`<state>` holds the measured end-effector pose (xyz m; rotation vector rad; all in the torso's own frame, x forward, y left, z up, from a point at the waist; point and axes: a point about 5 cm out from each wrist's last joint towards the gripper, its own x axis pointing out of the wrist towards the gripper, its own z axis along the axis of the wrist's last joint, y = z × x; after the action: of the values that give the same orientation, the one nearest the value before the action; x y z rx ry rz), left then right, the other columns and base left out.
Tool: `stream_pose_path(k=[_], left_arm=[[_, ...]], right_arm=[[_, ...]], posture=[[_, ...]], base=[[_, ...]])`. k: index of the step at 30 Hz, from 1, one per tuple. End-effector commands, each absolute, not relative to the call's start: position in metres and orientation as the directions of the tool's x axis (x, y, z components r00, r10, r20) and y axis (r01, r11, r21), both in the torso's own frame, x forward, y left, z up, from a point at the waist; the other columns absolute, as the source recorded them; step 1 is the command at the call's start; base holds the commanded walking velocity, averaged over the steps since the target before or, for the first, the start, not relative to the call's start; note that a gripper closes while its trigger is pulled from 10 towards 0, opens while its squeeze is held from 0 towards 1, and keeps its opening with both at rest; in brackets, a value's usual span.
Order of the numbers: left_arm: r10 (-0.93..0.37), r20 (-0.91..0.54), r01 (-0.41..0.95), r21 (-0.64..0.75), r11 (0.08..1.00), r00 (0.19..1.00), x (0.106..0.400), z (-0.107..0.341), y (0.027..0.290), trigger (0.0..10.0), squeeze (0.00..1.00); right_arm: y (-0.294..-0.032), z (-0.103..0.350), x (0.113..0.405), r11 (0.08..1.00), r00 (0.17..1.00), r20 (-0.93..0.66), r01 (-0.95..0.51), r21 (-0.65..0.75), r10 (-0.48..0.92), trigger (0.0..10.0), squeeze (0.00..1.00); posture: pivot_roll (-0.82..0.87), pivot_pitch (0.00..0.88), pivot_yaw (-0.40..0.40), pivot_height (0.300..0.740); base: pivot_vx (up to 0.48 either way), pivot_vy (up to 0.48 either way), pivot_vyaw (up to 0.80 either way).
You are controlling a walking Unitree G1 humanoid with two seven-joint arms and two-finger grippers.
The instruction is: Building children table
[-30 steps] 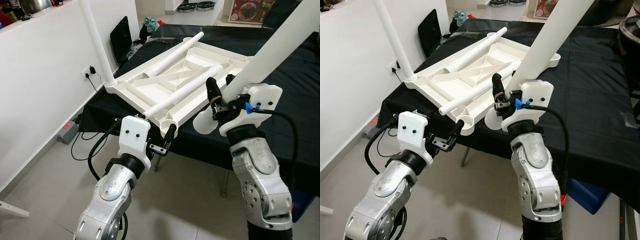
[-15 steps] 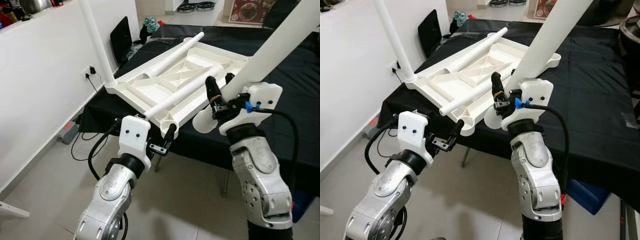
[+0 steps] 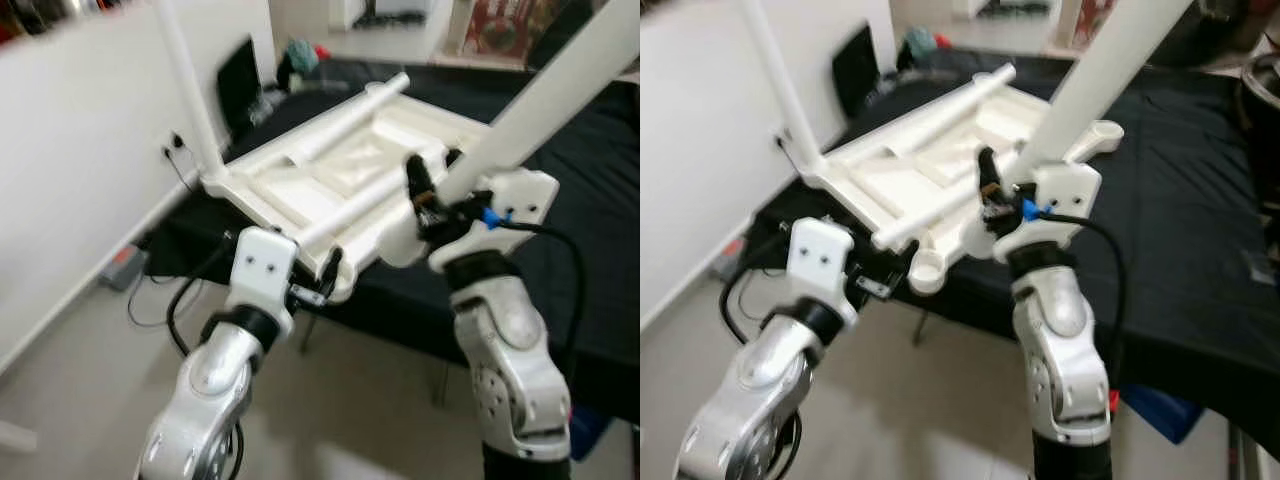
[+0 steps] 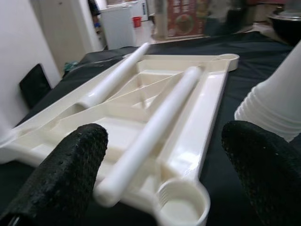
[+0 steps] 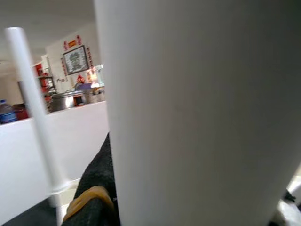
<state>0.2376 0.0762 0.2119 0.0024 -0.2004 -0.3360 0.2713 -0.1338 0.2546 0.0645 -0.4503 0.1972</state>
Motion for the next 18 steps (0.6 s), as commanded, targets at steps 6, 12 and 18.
stream_pose_path(k=[6, 12, 18], left_arm=[[-0.33, 0.184, 0.334, 0.013, 0.943, 0.926, 0.2377, 0.2102, 0.0757, 10.0, 0.0], [-0.331, 0.183, 0.334, 0.015, 0.942, 0.926, 0.2379, 0.2103, 0.077, 10.0, 0.0], [-0.334, 0.178, 0.338, 0.008, 0.941, 0.926, 0.2352, 0.209, 0.0756, 10.0, 0.0]], right_arm=[[-0.1323, 0.2582, 0.2707, 0.977, 0.869, 0.461, -0.213, 0.019, 0.181, 10.0, 0.0], [-0.1322, 0.2586, 0.2707, 0.978, 0.869, 0.463, -0.209, 0.024, 0.174, 10.0, 0.0], [-0.1338, 0.2576, 0.2699, 0.978, 0.872, 0.459, -0.207, 0.026, 0.173, 10.0, 0.0]], posture=[[0.08, 0.097, 0.049, 0.74], [0.09, 0.109, 0.048, 0.74], [0.1, 0.12, 0.035, 0.74]], base=[[0.099, 0.0, 0.0], [0.0, 0.0, 0.0], [0.0, 0.0, 0.0]])
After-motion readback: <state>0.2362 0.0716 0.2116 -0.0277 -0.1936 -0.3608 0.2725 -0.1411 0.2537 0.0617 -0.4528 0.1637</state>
